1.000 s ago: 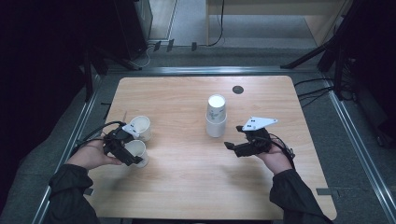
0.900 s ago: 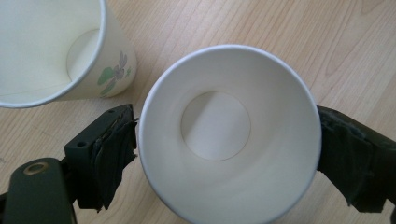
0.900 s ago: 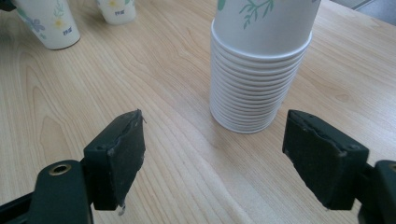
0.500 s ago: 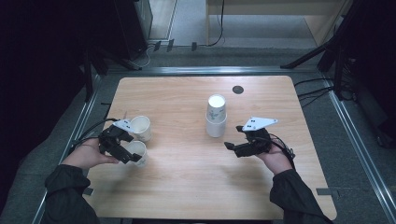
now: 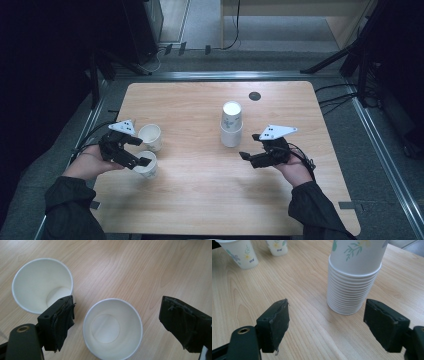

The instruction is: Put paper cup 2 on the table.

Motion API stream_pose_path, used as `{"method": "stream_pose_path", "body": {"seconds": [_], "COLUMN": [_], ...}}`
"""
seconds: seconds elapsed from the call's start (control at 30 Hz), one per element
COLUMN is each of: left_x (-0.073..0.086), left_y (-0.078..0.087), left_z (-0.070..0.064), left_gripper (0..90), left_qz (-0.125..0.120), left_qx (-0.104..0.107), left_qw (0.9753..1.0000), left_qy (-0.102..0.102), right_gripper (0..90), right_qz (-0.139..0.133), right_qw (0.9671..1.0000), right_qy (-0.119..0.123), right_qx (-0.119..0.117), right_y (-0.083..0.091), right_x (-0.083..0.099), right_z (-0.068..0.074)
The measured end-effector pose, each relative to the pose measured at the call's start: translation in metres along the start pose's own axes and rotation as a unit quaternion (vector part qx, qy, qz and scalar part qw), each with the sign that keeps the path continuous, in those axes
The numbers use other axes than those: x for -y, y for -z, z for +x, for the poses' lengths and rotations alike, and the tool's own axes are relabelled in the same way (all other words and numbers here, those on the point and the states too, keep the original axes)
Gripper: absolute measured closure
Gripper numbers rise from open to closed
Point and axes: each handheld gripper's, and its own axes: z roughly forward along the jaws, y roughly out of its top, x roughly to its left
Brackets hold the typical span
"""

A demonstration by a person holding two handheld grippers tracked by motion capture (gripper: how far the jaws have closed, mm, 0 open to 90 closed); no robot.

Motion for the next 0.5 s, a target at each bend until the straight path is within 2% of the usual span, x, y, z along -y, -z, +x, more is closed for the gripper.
{"method": "stream_pose_path", "body": {"seconds": [0.1,0.23,0.47,0.5], "left_x": [-0.002,-0.008,-0.02,-0.023], "left_y": [0.0,-0.001,-0.003,-0.002], "left_z": [-0.001,-0.003,-0.01,-0.013], "left_gripper": [13.3,13.3,13.3,13.3], "left_qz": [-0.007,-0.016,-0.036,-0.045], "left_qx": [0.006,0.003,0.021,0.024], "left_qw": [1.0,0.9999,0.9991,0.9987], "left_qy": [0.001,0.004,0.001,0.0], "right_gripper": [20.5,20.5,20.5,20.5], "right_qz": [0.001,0.002,0.001,0.001], "right_qw": [1.0,1.0,1.0,1.0], "right_qy": [0.001,0.002,0.001,0.0], "right_qx": [-0.002,0.0,0.001,0.001], "right_y": [0.0,0.0,0.001,0.002], "right_x": [0.0,0.0,0.001,0.001], "right_z": [0.001,0.0,0.0,0.0]}}
